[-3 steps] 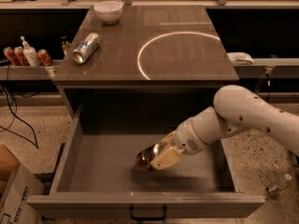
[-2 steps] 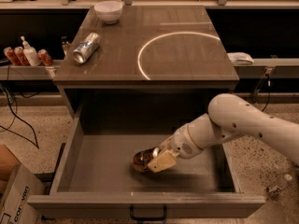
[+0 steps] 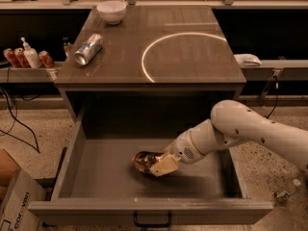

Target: Place orange can into top drawer

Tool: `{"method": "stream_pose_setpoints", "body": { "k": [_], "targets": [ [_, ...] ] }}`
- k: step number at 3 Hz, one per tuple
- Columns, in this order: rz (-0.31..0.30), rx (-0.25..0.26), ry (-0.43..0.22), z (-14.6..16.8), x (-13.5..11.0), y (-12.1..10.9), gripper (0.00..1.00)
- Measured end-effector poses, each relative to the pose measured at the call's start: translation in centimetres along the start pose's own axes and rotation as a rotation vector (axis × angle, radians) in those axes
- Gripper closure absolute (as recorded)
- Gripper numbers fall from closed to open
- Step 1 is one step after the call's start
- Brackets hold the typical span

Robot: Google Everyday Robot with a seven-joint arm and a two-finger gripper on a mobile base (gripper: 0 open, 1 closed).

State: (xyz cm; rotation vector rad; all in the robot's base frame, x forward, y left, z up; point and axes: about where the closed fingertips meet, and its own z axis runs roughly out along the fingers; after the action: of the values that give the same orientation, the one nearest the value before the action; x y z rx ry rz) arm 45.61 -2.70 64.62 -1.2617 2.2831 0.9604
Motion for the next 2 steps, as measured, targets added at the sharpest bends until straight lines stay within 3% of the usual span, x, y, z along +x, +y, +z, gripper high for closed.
{"method": "stream_pose_setpoints", "body": {
  "k": [2],
  "targets": [
    [-0.002,-0.005,0.003,0.24,0.00,0.14,0.13]
  ]
}}
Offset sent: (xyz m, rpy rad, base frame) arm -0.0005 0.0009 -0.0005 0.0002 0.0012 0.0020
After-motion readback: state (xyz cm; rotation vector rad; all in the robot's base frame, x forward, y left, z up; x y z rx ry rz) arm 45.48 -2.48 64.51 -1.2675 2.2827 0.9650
